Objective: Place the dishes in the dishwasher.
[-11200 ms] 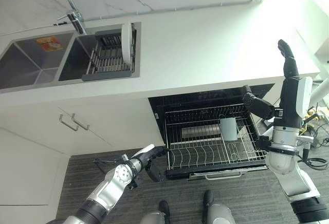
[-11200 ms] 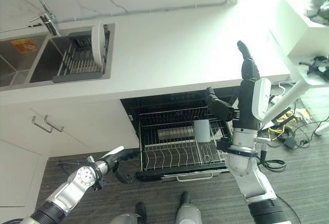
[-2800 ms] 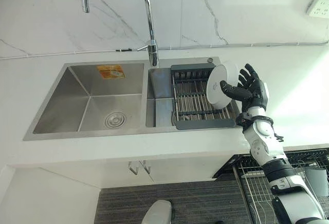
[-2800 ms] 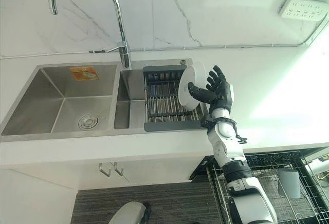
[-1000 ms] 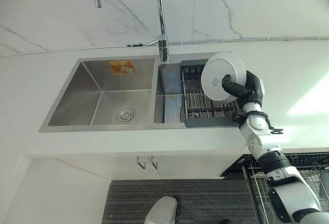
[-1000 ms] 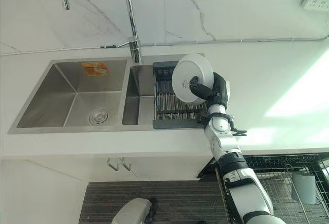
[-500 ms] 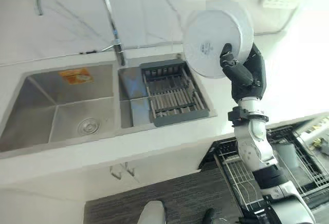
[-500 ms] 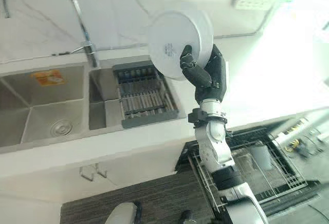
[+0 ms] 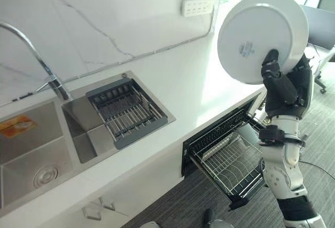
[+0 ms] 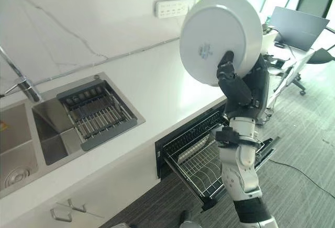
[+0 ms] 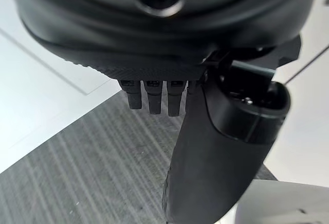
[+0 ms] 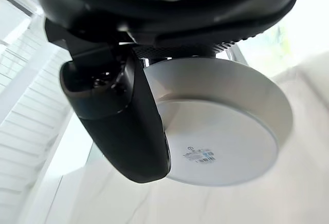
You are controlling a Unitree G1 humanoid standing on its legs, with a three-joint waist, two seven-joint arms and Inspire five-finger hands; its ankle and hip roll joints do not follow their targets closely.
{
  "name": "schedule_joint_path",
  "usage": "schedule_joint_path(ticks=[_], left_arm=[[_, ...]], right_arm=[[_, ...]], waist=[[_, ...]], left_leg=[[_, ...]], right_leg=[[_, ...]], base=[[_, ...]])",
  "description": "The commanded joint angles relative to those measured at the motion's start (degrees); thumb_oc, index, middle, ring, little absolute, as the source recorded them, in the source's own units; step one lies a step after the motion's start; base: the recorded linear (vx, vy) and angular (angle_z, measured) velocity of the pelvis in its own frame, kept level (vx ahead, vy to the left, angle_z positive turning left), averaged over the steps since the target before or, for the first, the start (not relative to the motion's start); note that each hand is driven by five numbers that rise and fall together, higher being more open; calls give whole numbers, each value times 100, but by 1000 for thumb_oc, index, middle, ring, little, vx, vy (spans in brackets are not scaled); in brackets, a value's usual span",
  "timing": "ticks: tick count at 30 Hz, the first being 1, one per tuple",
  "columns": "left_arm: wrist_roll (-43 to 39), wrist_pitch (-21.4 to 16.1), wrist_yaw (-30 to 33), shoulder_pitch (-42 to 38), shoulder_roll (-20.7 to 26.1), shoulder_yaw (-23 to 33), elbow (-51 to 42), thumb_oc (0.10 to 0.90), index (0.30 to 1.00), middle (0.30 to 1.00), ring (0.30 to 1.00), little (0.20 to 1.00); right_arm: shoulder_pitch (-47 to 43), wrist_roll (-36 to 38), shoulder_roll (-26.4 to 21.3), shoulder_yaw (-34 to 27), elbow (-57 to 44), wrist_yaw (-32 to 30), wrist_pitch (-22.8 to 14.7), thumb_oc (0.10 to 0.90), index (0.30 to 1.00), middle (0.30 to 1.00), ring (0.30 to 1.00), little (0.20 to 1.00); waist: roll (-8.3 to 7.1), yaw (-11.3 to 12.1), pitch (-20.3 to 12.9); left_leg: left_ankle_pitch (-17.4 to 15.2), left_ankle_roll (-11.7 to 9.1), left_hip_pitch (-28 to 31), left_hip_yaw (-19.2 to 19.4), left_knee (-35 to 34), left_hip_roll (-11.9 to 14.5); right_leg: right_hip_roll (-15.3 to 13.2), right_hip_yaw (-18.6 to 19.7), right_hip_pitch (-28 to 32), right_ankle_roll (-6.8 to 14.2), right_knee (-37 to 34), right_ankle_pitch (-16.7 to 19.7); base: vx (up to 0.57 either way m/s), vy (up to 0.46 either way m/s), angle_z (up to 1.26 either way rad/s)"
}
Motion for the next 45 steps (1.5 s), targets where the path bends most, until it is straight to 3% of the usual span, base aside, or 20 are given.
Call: schedule_joint_path(ticks=[1,10,14,17,26,37,45], left_arm=[[782,-247,280,46,166,-305,206,800,900,900,900,900],[1086,-43,3,-88,202,-640,-63,800,900,900,900,900],[1087,-114,-55,-167,182,-771,-124,800,900,900,900,900],[641,115,-218,-252,169,-815,-241,800,900,900,900,900],[150,252,-243,-188,131,-595,-199,800,900,900,900,900],[75,472,-249,-161,147,-543,-333,800,900,900,900,900],[-268,516,-190,-429,193,-667,-394,800,900,900,900,900]], right_arm=[[-636,-345,-189,-721,-629,156,-605,400,300,300,300,300],[-33,-1134,-240,-954,-239,-21,-619,400,300,300,300,300],[31,-1154,-217,-944,98,-204,-769,400,300,300,300,300],[38,-1190,-167,-866,572,-260,-727,400,300,300,300,300],[9,-1648,64,-598,2018,-1015,-982,400,300,300,300,300],[-263,-1899,55,-89,3180,-579,-582,400,300,300,300,300],[-753,-2260,-218,235,3614,-616,-557,400,300,300,300,300]], waist=[[-68,59,36],[-65,-212,18],[-27,-281,4],[24,-294,-7],[35,-120,-47],[89,167,66],[170,397,433]], left_leg=[[-346,-118,9,-488,-392,-16],[-323,-207,-126,-390,-392,101],[-302,-242,-145,-369,-392,152],[-296,-263,-132,-369,-392,175],[-256,-282,-172,-494,-392,154],[-194,-299,-329,-715,-392,30],[-77,-285,-665,-944,-392,-87]], right_leg=[[-395,303,314,474,914,-1300],[-343,442,165,502,914,-1275],[-319,441,170,476,914,-1296],[-303,413,202,435,914,-1323],[-310,222,322,384,914,-1370],[-339,-1,366,327,914,-1420],[-313,-145,226,234,914,-1399]], base=[[-30,1,-10],[-35,-10,-18],[-30,22,-4],[-44,37,-2],[9,-5,9],[21,3,14],[-59,2,15]])
